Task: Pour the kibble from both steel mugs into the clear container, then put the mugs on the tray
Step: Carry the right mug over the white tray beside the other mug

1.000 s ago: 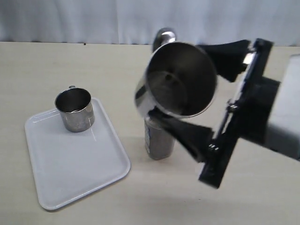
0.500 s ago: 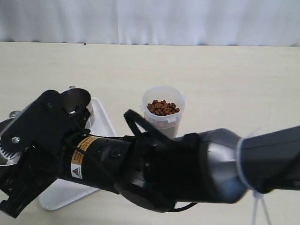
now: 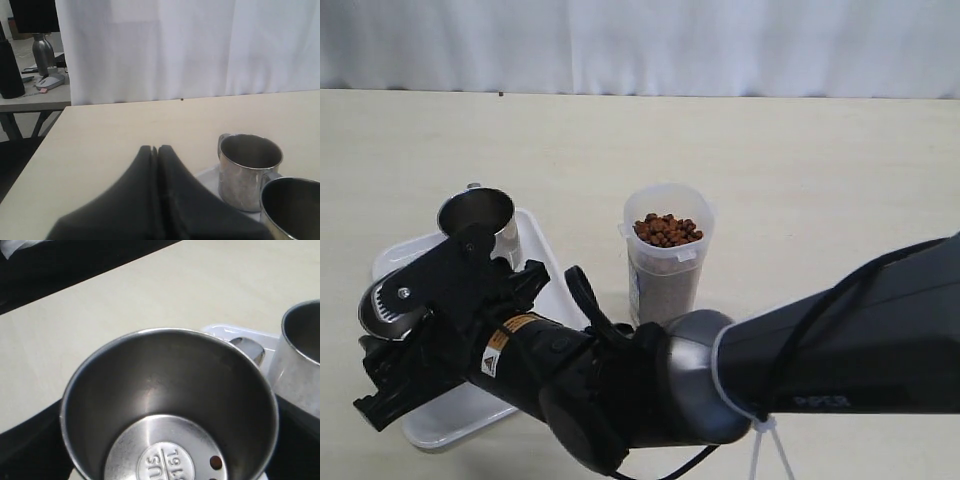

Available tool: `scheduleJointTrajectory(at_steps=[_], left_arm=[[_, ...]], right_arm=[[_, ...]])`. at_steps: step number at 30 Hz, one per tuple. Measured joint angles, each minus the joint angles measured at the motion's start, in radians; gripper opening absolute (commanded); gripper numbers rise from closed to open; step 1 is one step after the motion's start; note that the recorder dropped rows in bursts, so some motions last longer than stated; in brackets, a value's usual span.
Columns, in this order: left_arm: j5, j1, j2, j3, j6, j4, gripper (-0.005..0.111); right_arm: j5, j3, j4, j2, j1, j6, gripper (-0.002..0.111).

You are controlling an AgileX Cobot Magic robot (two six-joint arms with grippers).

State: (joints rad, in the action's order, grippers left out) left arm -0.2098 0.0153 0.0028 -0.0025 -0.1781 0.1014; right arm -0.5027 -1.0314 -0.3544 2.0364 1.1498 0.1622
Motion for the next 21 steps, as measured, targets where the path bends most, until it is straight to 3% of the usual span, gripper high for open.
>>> scheduleJointTrajectory(at_steps=[17, 21], left_arm=[[0.000, 0.000, 0.000, 0.000, -0.002, 0.000, 0.000], [0.000, 0.000, 0.000, 0.000, -0.002, -0.002, 0.000]], right_arm=[[0.010, -0.027, -0.081, 0.063, 0.002, 0.000, 0.005], [0.018, -0.052, -0.081, 0.096, 0.002, 0.000, 0.014]])
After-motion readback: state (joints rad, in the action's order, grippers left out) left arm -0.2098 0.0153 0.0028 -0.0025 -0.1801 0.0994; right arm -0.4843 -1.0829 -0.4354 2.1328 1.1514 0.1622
